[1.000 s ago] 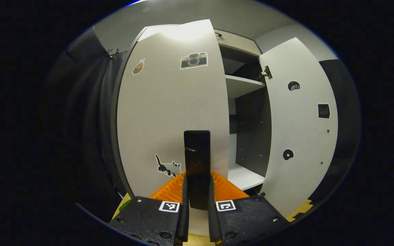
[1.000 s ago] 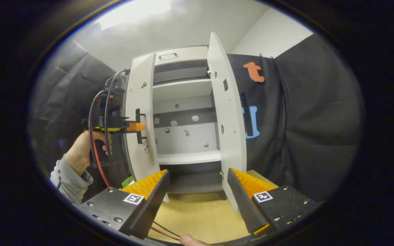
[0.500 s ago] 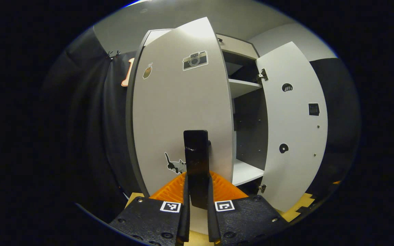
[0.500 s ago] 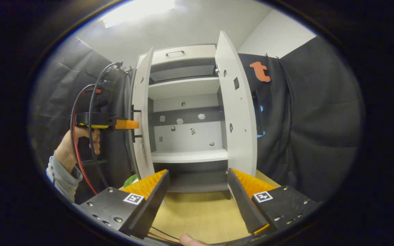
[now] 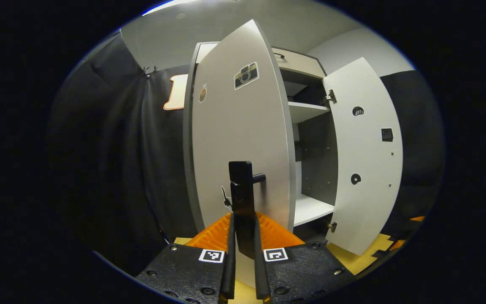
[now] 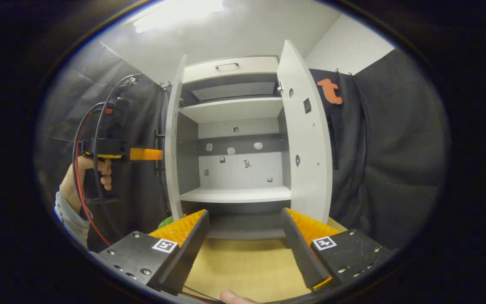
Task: Open the right door of the double-door shoe cabinet with the right hand, and open the left door with the left hand.
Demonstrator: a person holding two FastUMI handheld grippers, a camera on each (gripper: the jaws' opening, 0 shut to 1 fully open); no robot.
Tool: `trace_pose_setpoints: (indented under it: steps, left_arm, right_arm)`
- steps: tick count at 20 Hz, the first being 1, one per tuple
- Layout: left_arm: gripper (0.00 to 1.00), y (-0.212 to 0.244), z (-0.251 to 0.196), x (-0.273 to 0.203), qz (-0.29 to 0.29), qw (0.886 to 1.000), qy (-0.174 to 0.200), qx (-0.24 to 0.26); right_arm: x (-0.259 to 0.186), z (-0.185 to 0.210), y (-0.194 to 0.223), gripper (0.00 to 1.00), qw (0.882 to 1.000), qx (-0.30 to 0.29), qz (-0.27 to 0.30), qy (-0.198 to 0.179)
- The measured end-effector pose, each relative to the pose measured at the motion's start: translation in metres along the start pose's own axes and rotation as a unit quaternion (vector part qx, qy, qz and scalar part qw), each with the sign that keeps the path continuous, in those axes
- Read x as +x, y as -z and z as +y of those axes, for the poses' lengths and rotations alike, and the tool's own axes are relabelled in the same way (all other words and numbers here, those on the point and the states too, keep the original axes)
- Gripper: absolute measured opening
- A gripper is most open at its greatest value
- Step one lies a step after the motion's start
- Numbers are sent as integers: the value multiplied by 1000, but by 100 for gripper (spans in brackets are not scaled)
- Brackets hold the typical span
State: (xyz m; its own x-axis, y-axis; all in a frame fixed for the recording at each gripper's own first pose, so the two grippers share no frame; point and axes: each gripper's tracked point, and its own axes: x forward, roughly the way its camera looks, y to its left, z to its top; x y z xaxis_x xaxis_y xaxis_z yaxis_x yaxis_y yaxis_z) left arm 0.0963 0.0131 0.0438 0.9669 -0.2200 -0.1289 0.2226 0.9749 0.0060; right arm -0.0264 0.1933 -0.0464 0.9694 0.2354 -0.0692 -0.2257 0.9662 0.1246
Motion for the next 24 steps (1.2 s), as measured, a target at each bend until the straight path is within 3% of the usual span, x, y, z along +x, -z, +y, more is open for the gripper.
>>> trace_pose_setpoints:
  steps: [6, 10, 16, 24]
  left_arm:
    - [13, 0, 36, -19, 0, 999, -40, 4]
    - [2, 0, 58, -25, 2, 998, -68, -7]
    - [1, 1, 88, -27, -2, 995, -101, -6]
    - [1, 2, 96, -29, -15, 996, -89, -9]
  right_arm:
    - [5, 20, 5, 100, 1000, -8, 0, -17]
    - [11, 25, 11, 100, 1000, -4, 4, -23]
    - [17, 27, 19, 100, 1000, -4, 13, -20]
    - [19, 27, 24, 97, 1000, -11, 19, -12]
